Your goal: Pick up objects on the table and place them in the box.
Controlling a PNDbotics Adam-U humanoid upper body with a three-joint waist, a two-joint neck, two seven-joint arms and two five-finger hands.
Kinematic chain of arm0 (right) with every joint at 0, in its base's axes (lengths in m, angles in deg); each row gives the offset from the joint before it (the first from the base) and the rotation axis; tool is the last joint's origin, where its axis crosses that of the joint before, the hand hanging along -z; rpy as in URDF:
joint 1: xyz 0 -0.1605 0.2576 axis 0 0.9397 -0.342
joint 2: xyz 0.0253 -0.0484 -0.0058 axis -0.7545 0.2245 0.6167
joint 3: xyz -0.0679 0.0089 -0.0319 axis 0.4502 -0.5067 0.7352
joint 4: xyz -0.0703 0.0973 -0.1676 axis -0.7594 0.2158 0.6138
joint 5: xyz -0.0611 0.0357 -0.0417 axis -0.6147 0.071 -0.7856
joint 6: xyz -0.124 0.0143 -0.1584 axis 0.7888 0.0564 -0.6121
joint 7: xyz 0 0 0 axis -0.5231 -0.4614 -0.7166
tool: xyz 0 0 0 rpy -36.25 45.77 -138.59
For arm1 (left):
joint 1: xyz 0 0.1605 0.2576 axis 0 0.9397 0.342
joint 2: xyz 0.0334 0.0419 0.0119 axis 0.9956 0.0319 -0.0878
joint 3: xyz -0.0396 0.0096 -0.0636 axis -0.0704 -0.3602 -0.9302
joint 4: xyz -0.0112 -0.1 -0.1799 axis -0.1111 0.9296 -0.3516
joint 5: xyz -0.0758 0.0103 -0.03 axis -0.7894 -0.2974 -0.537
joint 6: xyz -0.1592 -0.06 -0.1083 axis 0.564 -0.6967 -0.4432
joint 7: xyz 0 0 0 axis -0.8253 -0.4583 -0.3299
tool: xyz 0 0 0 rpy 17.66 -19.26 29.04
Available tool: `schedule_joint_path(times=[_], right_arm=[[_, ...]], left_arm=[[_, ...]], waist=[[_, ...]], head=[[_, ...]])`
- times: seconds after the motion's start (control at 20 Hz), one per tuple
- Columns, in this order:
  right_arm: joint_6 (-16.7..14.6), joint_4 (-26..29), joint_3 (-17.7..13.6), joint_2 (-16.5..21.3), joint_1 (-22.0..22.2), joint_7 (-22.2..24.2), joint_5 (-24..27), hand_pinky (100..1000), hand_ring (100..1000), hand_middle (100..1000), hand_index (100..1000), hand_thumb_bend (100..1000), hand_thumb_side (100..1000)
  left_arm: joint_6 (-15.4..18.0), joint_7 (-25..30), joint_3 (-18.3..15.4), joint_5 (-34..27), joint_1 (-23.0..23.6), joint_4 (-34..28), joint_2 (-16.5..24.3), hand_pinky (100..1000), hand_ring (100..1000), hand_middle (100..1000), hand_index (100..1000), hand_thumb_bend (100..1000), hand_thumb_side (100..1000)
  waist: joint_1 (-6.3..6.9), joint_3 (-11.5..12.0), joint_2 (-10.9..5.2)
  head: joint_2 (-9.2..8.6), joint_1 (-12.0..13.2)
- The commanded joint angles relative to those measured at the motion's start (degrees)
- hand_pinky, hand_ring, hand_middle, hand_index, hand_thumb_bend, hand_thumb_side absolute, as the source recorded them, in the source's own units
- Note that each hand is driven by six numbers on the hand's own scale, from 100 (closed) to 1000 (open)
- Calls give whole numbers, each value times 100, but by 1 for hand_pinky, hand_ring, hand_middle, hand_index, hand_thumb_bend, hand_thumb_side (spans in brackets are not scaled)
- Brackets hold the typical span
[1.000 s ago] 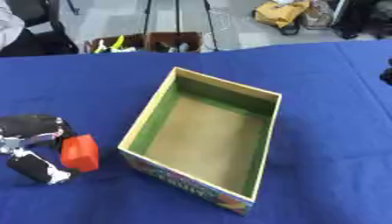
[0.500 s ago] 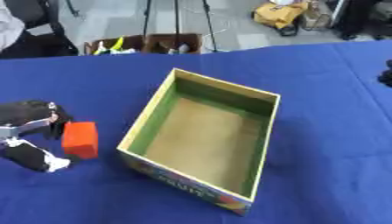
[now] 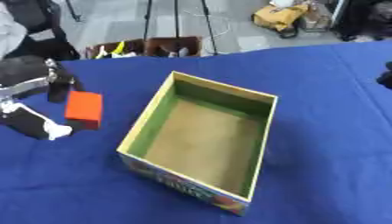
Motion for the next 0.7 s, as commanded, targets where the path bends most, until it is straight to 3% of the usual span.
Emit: schedule_joint_path(times=[0.05,0.5,0.7], right_arm=[[1,123,9,87,-32,19,-5,699,600,526,653,495,1000],[8,123,42,91,-21,60,9,700,601,526,654,488,1000],[-1,123,55,84,-55,50,25,700,600,526,653,493,1000]], left_arm=[[43,42,27,-76,-345,-82,-99,155,465,406,578,100,436],[4,20,134,-89,-1015,132,-675,132,450,387,559,100,447],[70,41,291,79,-1281,338,-1021,135,453,388,561,100,406]], waist=[[7,-26,-158],[84,-120,-171],[104,-198,-164]], head=[[35,43],[13,112],[-9,175]])
